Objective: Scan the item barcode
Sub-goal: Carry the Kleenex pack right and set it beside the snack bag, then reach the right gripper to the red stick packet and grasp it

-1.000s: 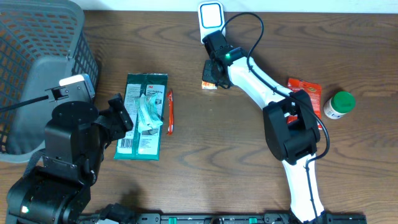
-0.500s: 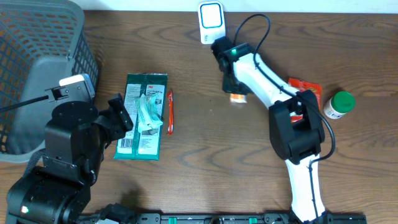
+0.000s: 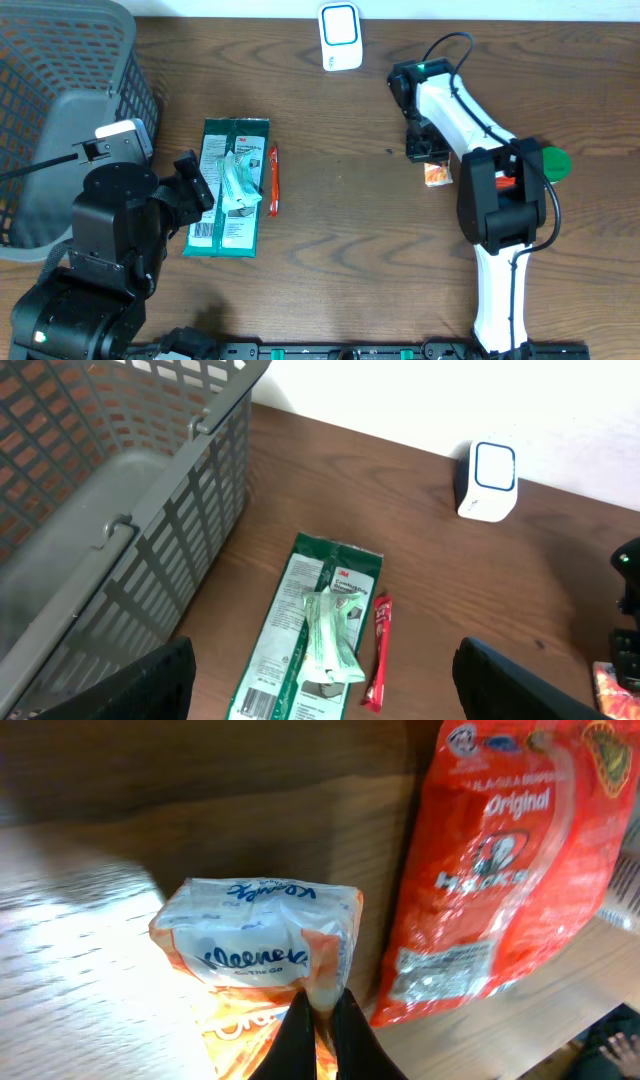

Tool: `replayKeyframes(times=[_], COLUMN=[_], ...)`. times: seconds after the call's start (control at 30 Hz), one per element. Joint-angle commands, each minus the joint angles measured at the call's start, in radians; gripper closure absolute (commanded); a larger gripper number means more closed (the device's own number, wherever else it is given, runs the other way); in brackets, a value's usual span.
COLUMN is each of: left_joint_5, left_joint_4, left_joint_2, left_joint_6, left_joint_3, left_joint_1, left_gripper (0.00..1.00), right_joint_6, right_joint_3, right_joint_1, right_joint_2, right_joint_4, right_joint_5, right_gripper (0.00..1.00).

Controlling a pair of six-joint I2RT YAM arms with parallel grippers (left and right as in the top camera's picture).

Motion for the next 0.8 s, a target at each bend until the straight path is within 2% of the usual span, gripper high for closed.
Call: replayKeyframes(times=[0.0, 0.03, 0.07, 0.13, 0.17, 0.2, 0.3, 0.4, 0.47, 0.5, 0.77], left_joint_5=[-0.010, -0.010, -0.010, -0.010, -0.010, -0.010, -0.010, -0.010, -0.010, -0.010, -0.010], left_joint_4=[-0.001, -0.001, -0.001, -0.001, -0.001, -0.001, -0.001, -0.001, -0.001, -0.001, -0.001], left_joint_2=[-0.002, -0.002, -0.002, -0.002, -0.002, -0.002, -0.002, -0.002, -0.002, -0.002, -0.002], left_joint_6=[0.009, 0.009, 0.009, 0.010, 0.010, 0.010, 0.010, 0.009, 0.009, 0.010, 0.010], left_joint_3=[0.004, 0.004, 0.004, 0.004, 0.004, 0.004, 0.004, 0.004, 0.004, 0.004, 0.004], left_joint_1=[0.003, 0.003, 0.003, 0.003, 0.003, 0.003, 0.003, 0.003, 0.003, 0.003, 0.003], left_gripper=[0.18, 0.18, 0.18, 0.18, 0.18, 0.18, 0.18, 0.18, 0.18, 0.18, 0.18], right_joint_6=[-0.127, -0.145, -0.152, -0.152, -0.152, -0.152, -0.183, -0.264, -0.267, -0.264, -0.081], right_joint_3=[0.015, 0.021, 0.025, 0.030, 0.030, 0.030, 0.040, 0.058, 0.058, 0.058, 0.034], right_joint_1=[-0.024, -0.025, -0.026, -0.027, -0.027, -0.027, -0.027, -0.018, 0.003, 0.014, 0.221], right_joint_2=[-0.038, -0.055, -0.075, -0.119, -0.140, -0.158, -0.228, -0.303, -0.349, -0.358, -0.310], right_joint_4=[-0.005, -0.005, -0.004, -0.005, -0.005, -0.007, -0.005, 0.031, 0.083, 0.100, 0.291], right_joint_5=[-0.016, -0.031, -0.044, -0.066, -0.066, -0.066, -0.117, -0.394, -0.601, -0.641, -0.648], right_gripper=[0.99, 0.90, 0.69, 0.20, 0.05, 0.01, 0.02, 0.11, 0.19, 0.21, 0.26])
